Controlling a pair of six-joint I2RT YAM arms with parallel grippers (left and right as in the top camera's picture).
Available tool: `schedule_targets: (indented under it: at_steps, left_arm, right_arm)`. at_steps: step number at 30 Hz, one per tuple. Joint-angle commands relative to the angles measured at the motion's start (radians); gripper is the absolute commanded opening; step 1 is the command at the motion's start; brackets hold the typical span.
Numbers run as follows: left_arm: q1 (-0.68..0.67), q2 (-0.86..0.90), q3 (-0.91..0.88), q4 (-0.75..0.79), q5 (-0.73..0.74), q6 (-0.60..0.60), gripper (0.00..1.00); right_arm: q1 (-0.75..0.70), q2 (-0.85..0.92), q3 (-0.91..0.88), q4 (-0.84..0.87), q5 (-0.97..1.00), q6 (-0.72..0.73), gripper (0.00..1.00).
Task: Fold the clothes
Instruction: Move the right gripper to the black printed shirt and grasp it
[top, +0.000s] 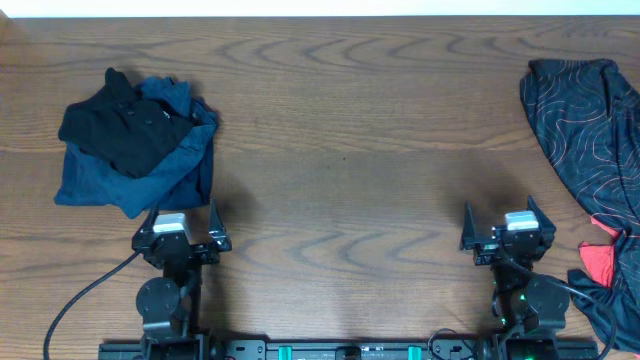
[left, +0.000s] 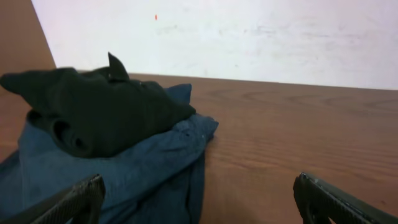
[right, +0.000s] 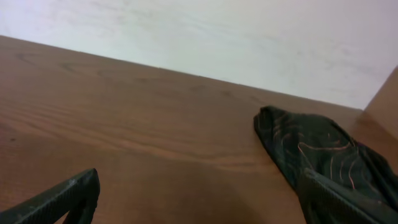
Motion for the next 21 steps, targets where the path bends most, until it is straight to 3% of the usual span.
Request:
schedule_targets:
  at_steps: [1, 6, 13, 21]
  left_arm:
    - [-0.004, 0.031, 0.055, -0.031, 0.007, -0.072, 0.98]
    - [-0.004, 0.163, 0.186, -0.125, 0.008, -0.091, 0.98]
    - [-0.004, 0.479, 0.483, -0.312, 0.008, -0.090, 0.98]
    - [-0.004, 0.851, 0.886, -0.717, 0.010, -0.090, 0.98]
  right_arm:
    - [0.007, 0.040, 0.071, -0.048, 0.026, 0.044, 0.99]
    - [0.007, 0.186, 0.220, -0.134, 0.072, 0.073, 0.99]
    - [0.007, 0.534, 0.494, -0.268, 0.069, 0.112, 0.99]
    - [0.006, 0.960, 0.826, -0.569, 0.029, 0.134, 0.99]
